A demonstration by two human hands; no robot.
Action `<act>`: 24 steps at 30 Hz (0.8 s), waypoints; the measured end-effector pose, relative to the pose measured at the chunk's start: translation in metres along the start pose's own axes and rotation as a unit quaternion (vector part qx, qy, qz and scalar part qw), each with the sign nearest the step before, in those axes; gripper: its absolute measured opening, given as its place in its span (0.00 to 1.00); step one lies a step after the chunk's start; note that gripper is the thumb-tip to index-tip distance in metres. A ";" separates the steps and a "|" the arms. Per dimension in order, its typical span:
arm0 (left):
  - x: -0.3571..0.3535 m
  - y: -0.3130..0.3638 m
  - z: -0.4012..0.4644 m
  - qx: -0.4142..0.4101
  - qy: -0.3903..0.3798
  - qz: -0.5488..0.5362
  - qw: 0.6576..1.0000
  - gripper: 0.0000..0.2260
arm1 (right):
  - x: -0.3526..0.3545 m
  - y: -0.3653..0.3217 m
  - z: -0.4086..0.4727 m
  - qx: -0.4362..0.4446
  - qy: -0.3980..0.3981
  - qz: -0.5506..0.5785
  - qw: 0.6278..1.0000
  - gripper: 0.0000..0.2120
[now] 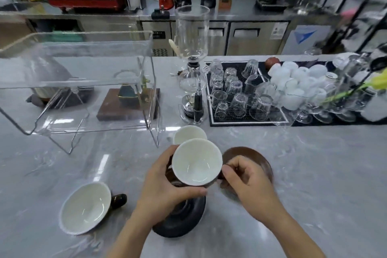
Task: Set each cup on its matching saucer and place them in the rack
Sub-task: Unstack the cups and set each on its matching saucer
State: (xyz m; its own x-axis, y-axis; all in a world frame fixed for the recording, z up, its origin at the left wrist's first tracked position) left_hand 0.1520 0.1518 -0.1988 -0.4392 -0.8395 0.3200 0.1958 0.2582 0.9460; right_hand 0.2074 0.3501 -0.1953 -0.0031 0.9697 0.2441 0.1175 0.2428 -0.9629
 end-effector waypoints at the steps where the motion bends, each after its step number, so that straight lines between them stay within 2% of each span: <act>1: -0.007 0.000 0.006 0.001 -0.007 0.004 1.000 0.39 | 0.007 0.003 -0.001 0.001 0.008 0.003 1.000 0.10; 13: -0.066 -0.006 0.042 0.037 -0.047 0.016 0.998 0.42 | 0.067 0.042 -0.006 -0.021 0.035 -0.058 0.998 0.07; 17: -0.079 -0.005 0.050 0.037 -0.053 0.037 0.997 0.38 | 0.078 0.052 -0.006 -0.028 0.035 -0.049 0.998 0.06; 24: -0.100 -0.009 0.068 0.043 -0.064 0.085 0.993 0.41 | 0.100 0.070 -0.002 -0.037 0.044 -0.082 0.995 0.06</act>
State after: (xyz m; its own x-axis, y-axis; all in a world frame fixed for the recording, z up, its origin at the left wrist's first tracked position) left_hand 0.1344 0.2665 -0.2356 -0.5149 -0.7136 0.4749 0.2040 0.4361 0.8765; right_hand 0.2176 0.4642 -0.2376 0.0591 0.9107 0.4089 0.1959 0.3910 -0.8993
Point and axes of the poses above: each hand's wrist, its own z-axis towards the middle knuckle, its own x-axis out of the back of the hand, y = z × x, the point moved 4 cm from there along z, towards the middle knuckle, and after that the axes turned 11 degrees about -y, right-handed, at the moved point
